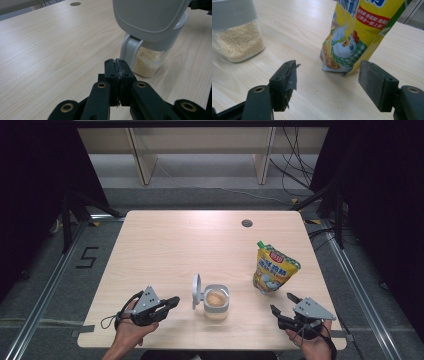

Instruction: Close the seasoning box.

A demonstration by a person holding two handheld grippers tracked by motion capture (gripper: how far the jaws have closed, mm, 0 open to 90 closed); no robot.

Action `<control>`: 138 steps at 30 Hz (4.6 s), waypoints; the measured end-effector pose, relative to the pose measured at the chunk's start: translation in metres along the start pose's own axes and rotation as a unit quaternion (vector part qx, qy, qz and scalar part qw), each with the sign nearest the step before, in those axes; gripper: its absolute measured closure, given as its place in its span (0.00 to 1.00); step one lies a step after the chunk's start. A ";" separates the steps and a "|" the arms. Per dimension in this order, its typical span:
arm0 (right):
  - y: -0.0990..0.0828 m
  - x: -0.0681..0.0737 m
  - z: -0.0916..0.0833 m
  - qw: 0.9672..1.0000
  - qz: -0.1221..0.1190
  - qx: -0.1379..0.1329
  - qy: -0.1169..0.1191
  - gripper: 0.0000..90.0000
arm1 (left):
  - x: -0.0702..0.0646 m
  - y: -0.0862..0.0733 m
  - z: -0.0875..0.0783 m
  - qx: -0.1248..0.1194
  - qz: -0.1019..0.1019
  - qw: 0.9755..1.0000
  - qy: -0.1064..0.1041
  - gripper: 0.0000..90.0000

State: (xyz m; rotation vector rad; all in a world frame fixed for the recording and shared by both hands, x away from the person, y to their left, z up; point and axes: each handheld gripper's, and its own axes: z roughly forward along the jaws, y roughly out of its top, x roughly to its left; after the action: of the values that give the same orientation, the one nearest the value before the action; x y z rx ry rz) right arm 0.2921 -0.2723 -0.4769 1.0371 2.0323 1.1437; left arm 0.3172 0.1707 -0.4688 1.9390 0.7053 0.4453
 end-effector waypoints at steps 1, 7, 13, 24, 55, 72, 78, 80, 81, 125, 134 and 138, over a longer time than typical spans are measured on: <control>0.000 0.000 0.000 1.000 0.001 0.001 0.002 0.36 | -0.001 0.001 0.001 -0.005 -0.003 1.000 -0.003 0.98; -0.001 -0.001 0.001 1.000 -0.013 -0.004 -0.004 0.36 | -0.001 0.012 0.002 -0.009 -0.002 1.000 -0.017 0.99; 0.000 0.000 0.001 1.000 -0.004 0.006 0.000 0.36 | 0.000 0.017 0.005 -0.003 0.007 1.000 -0.016 0.99; 0.000 -0.001 0.002 1.000 -0.010 -0.003 0.001 0.36 | -0.007 0.032 0.015 -0.007 0.020 0.999 -0.026 0.99; 0.001 0.000 0.001 1.000 -0.011 0.005 0.004 0.36 | -0.014 0.047 0.018 -0.023 0.003 0.999 -0.046 0.78; 0.001 0.000 0.000 1.000 -0.017 -0.004 -0.003 0.36 | 0.003 0.017 0.003 -0.001 -0.036 0.999 -0.041 0.41; 0.001 0.002 0.001 1.000 -0.008 0.004 0.012 0.36 | 0.006 0.007 0.004 0.011 -0.051 0.998 -0.034 0.38; 0.001 0.002 0.001 1.000 -0.004 0.003 0.008 0.36 | 0.005 0.005 0.004 0.017 -0.054 0.998 -0.031 0.37; 0.001 0.002 0.001 1.000 -0.004 0.003 0.008 0.36 | 0.006 0.004 0.003 0.019 -0.046 0.998 -0.030 0.37; -0.013 0.012 -0.001 0.995 0.004 0.061 0.077 0.21 | -0.011 -0.039 -0.006 0.080 -0.036 0.996 -0.009 0.26; -0.015 0.010 0.001 0.995 -0.004 0.069 0.073 0.22 | -0.007 -0.039 -0.004 0.082 -0.021 0.996 -0.010 0.26; -0.015 0.009 0.000 0.995 0.003 0.071 0.071 0.22 | -0.006 -0.041 -0.003 0.083 -0.037 0.996 -0.004 0.26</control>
State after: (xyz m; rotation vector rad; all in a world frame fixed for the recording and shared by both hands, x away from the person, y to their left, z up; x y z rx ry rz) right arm 0.2823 -0.2701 -0.4912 1.0566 2.2510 1.1176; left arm 0.2990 0.1826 -0.5037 2.0606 0.8273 0.3415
